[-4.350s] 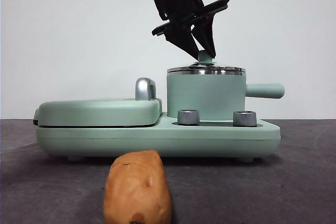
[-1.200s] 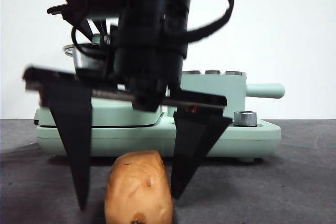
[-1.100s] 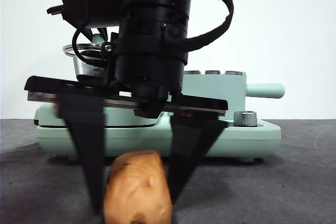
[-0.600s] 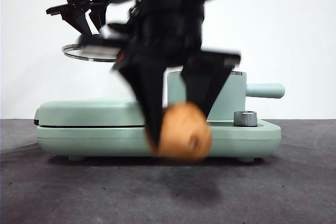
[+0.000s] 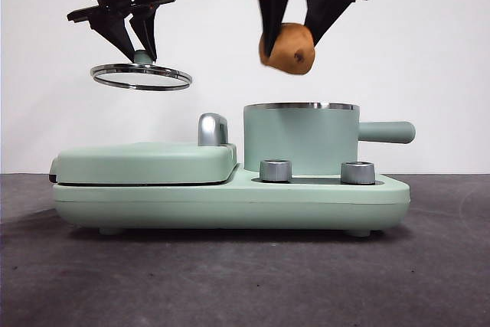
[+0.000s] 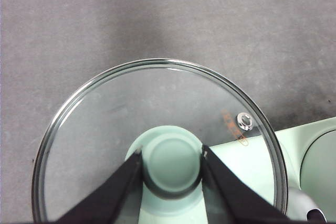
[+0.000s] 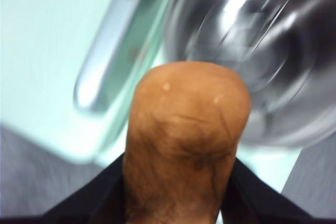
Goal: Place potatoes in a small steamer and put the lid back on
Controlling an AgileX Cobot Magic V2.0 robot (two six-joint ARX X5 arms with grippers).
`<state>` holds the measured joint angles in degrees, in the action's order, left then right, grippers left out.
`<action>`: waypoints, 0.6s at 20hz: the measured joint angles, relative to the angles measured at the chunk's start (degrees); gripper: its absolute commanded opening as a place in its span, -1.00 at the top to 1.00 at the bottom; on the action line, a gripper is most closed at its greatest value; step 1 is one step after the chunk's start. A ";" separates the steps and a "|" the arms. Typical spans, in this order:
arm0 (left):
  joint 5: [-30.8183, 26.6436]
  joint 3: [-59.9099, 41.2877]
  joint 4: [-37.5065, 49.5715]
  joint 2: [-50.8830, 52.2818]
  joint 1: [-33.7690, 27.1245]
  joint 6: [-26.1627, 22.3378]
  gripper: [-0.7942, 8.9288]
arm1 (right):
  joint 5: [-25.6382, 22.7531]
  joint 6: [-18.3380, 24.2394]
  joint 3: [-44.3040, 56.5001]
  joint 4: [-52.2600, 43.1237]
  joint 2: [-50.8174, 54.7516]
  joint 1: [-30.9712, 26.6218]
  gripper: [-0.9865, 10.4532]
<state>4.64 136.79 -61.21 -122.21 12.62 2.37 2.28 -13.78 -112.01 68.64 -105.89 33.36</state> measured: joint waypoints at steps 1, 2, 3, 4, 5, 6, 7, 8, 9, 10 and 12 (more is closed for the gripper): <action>0.00 0.00 -0.02 0.00 0.00 0.00 0.81 | 1.05 0.76 -1.14 -0.37 -0.07 -1.75 0.81; 0.00 0.00 0.00 0.00 0.00 0.00 0.81 | 1.22 1.44 -2.54 -0.61 -0.42 -3.45 0.81; 0.00 0.00 0.00 0.00 0.00 0.00 0.81 | 1.73 2.05 -4.02 -1.22 -1.14 -4.85 0.81; 0.00 0.00 0.02 0.00 0.00 0.00 0.81 | 2.10 2.58 -5.42 -1.66 -2.29 -5.79 0.81; 0.00 0.00 0.02 0.00 0.00 0.00 0.81 | 2.16 3.10 -6.75 -1.64 -3.87 -6.34 0.81; 0.00 0.00 0.02 0.00 0.00 0.00 0.81 | 2.29 3.50 -7.96 -1.62 -5.73 -6.60 0.81; 0.00 0.00 0.02 0.00 0.00 0.00 0.81 | 2.47 3.89 -9.03 -1.62 -7.80 -6.78 0.81; 0.00 0.00 0.02 0.00 0.00 0.00 0.81 | 2.49 4.37 -10.10 -1.57 -10.01 -6.86 0.81; 0.00 0.00 0.02 0.00 0.00 0.00 0.81 | 2.47 4.66 -10.78 -1.62 -11.61 -6.88 0.81; 0.00 0.00 0.02 0.00 0.00 0.00 0.81 | 2.45 5.14 -11.63 -1.55 -13.27 -7.15 0.81; 0.00 0.00 0.00 0.00 0.00 0.00 0.81 | 2.23 5.95 -12.17 -1.53 -15.06 -7.17 0.81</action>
<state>4.64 136.79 -61.21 -122.21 12.62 2.37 4.51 -7.84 -124.18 67.11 -120.95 26.20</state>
